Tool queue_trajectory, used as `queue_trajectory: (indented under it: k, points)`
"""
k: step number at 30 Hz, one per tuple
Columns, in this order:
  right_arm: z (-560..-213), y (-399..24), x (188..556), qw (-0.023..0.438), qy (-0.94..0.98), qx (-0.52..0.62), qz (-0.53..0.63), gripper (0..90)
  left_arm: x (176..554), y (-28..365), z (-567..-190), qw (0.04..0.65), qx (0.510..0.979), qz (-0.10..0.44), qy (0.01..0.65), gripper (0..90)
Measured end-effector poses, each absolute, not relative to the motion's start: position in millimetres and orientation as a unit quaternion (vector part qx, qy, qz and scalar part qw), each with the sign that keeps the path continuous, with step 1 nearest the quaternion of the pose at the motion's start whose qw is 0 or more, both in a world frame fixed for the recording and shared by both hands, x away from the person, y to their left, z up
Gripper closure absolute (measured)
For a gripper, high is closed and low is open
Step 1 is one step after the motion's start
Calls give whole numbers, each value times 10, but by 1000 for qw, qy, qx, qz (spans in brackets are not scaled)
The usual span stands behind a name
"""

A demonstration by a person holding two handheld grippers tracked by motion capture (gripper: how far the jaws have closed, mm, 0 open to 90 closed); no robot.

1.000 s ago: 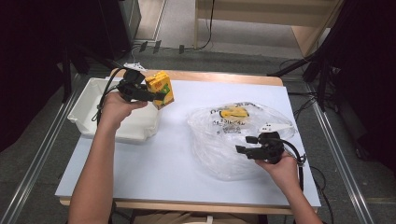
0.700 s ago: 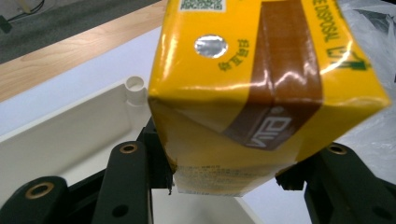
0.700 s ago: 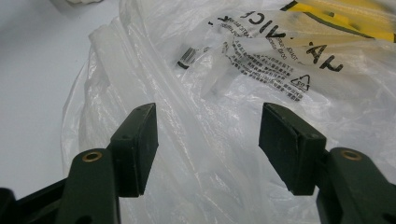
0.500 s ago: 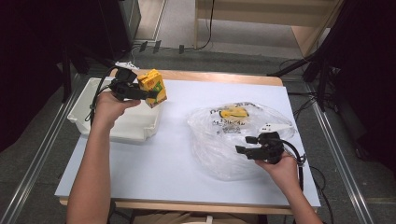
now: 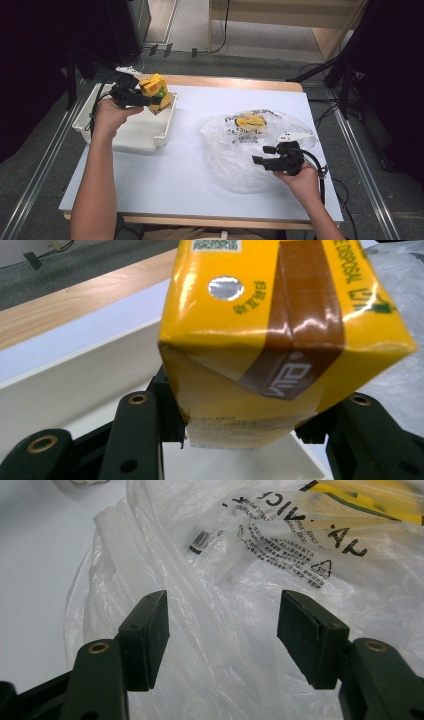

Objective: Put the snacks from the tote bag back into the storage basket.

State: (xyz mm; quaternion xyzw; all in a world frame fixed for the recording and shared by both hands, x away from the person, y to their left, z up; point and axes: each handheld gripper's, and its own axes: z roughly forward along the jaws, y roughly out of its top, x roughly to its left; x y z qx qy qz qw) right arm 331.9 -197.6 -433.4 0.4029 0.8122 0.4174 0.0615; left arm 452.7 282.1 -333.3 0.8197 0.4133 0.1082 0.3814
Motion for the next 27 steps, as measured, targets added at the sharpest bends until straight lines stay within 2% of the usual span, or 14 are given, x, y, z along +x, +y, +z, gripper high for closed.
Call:
queue_trajectory:
  k: [11,27]
  points:
    - [-4333,-1978,3319,61,812,403,418,385,4610,2937,-3495,372,811,102,440,510]
    - [-4334,-1969,3317,65,813,403,416,385,4702,2908,-3752,345,813,125,452,510]
